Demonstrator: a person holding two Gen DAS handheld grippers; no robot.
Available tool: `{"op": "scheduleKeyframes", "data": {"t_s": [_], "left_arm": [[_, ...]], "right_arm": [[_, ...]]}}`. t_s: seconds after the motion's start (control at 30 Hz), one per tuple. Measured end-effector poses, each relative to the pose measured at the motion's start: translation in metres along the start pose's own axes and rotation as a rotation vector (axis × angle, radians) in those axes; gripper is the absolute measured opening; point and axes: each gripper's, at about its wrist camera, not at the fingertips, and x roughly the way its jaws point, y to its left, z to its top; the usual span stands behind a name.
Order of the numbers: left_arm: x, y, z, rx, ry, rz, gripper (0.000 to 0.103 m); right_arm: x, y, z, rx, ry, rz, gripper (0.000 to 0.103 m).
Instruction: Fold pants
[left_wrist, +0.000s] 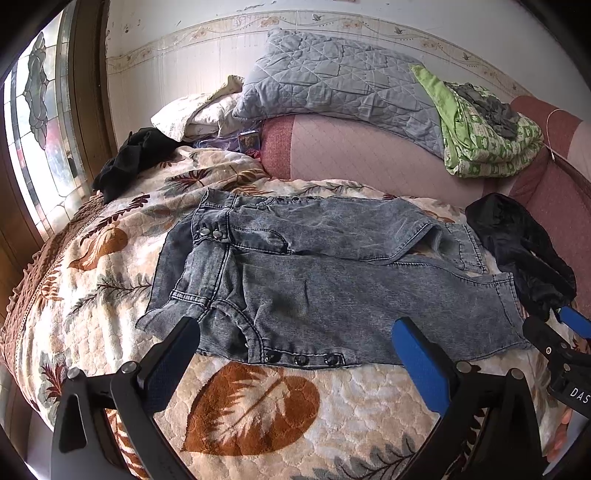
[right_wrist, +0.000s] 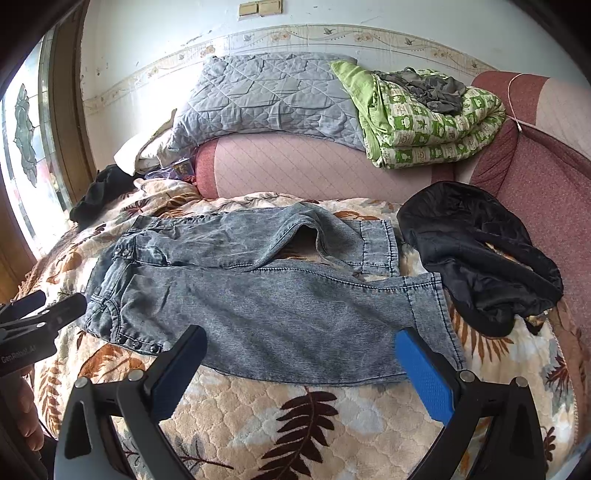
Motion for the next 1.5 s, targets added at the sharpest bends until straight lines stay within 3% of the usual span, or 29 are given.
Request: {"op": "scheduleKeyframes", "data": {"t_s": [0.9,1.1,1.33,1.5], "left_arm": [[0.002,0.002,0.001,-0.004,0.005,-0.006,0.103],[0.017,0.018,0.008,-0.038,0.033,-0.01,0.103],[0.052,0.072,0.052,-0.124,0.036,0.058,0.103],[0.105,0.114,0.094,-0.234,0.066,0.068,0.103]], "right_arm": [[0.002,0.003,0.004,-0.006,-0.001,0.001,0.103],[0.01,-0.007,0.011,0.021,0.029,0.04,0.103],[0.027,-0.038,0.054,0.072,0.051,0.072,0.103],[0.076,-0.064,0.104,0.135,0.134,0.162,0.103]]}}
